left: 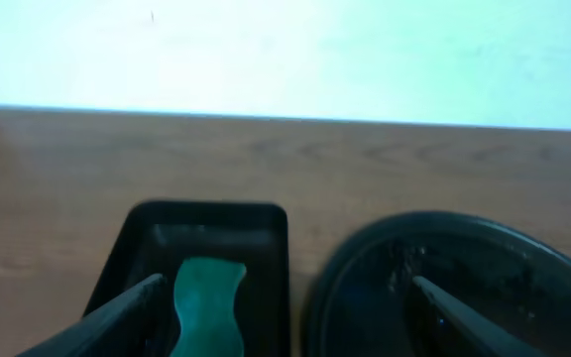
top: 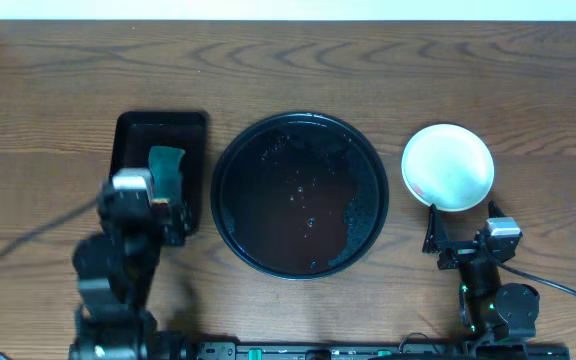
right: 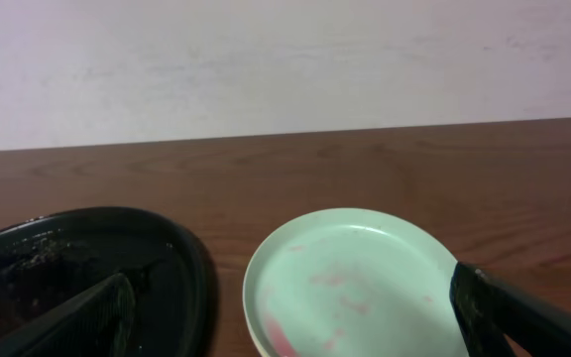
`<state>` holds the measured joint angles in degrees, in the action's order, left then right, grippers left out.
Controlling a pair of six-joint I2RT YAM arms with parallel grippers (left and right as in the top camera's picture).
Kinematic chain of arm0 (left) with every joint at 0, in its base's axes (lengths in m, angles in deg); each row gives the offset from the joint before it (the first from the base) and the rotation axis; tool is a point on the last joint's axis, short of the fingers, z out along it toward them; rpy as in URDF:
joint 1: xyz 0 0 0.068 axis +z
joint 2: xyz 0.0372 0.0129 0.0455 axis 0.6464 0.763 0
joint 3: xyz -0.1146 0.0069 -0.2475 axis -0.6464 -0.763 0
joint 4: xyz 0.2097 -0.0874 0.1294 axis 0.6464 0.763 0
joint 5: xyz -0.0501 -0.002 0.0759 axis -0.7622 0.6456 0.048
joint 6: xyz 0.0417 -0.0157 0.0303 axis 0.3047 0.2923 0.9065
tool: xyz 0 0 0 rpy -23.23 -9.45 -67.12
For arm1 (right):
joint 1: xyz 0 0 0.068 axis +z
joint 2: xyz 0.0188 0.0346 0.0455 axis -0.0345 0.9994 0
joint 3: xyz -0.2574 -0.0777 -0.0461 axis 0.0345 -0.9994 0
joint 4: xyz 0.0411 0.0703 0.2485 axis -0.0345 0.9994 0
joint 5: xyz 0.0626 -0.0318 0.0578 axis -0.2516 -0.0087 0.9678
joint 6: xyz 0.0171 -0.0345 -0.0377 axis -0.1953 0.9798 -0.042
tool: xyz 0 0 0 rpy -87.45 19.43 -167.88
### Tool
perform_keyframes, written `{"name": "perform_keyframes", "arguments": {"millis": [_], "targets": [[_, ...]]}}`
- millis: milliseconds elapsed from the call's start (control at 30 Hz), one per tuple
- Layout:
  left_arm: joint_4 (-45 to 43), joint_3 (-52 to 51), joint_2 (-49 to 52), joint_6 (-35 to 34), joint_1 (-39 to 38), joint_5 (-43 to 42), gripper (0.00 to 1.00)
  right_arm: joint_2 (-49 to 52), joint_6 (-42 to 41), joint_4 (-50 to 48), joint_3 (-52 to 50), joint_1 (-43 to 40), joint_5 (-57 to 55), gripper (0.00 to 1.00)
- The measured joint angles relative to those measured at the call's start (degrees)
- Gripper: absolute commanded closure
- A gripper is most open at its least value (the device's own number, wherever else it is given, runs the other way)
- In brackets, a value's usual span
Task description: Clean dirty plates on tray and stack at the side
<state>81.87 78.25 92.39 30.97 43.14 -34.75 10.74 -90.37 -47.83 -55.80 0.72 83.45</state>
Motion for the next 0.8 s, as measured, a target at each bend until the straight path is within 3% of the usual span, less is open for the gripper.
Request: {"name": "perform_keyframes", "arguments": {"millis": [200, 367, 800], "targets": [[-11.1, -15.4, -11.2, 0.4, 0.0, 0.0, 0.24, 0.0, 0.0, 0.0, 0.0, 0.0, 0.0, 0.01], [-12.7, -23.0, -16.8, 1.9, 0.0, 0.0, 0.24, 0.0, 0.0, 0.0, 0.0, 0.0, 0.0, 0.01], [-10.7, -24.9, -22.1, 6.0, -1.9, 2.6, 0.24, 0.0, 0.0, 0.0, 0.0, 0.0, 0.0, 0.01]]}}
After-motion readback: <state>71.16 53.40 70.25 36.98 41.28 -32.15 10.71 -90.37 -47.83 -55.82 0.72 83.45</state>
